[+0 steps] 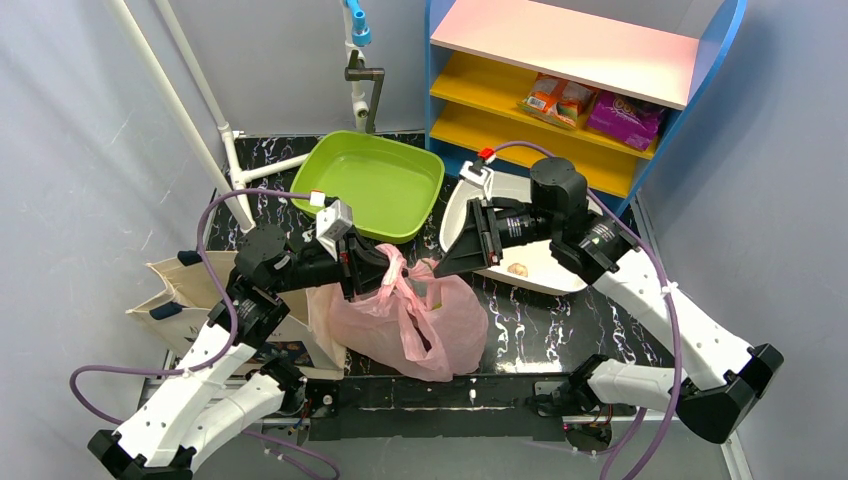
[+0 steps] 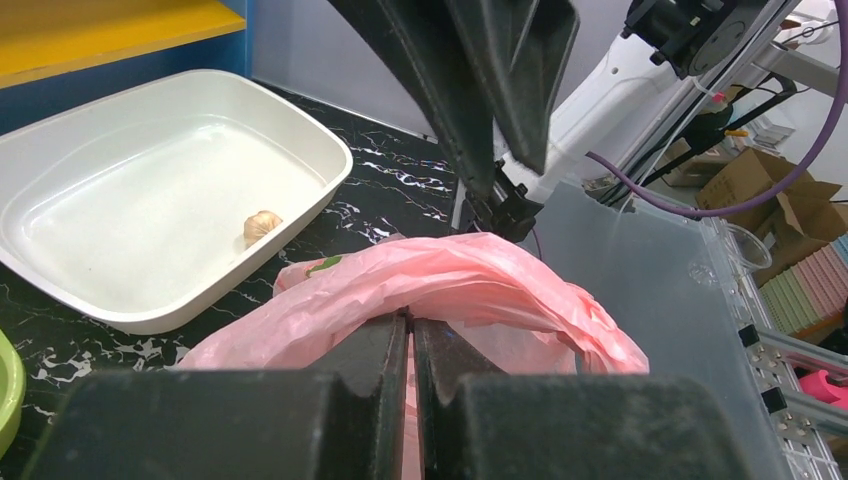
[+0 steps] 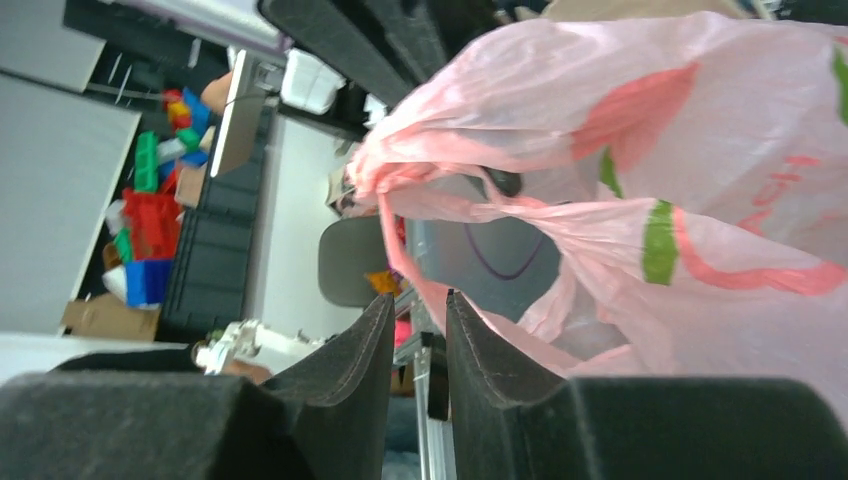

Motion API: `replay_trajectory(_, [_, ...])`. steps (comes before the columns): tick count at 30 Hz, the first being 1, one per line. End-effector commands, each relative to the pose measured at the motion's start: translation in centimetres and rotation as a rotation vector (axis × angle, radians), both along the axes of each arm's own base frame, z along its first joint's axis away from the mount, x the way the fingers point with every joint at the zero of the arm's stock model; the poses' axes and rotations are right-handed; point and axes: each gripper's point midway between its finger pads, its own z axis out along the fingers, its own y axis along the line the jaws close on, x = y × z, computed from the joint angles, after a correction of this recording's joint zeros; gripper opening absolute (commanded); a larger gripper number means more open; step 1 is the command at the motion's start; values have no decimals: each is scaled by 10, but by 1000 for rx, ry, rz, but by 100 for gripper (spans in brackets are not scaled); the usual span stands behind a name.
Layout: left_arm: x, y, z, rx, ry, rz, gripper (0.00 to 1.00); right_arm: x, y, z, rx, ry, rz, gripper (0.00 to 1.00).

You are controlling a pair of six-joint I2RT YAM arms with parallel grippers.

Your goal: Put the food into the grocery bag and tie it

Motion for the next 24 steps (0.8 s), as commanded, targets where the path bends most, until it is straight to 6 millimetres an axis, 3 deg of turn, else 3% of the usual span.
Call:
replay_trajectory(1, [0,1,13,-22,-13,7,0,11,-2,-9,5,-113,-131,31])
replay_trajectory(17, [2,2,18,-26,12,31,0,-5,55,-31,40,-185,8,31])
replay_trajectory(24, [6,3,21,-29,22,58,0,-12,62,-20,148,-281,46,37])
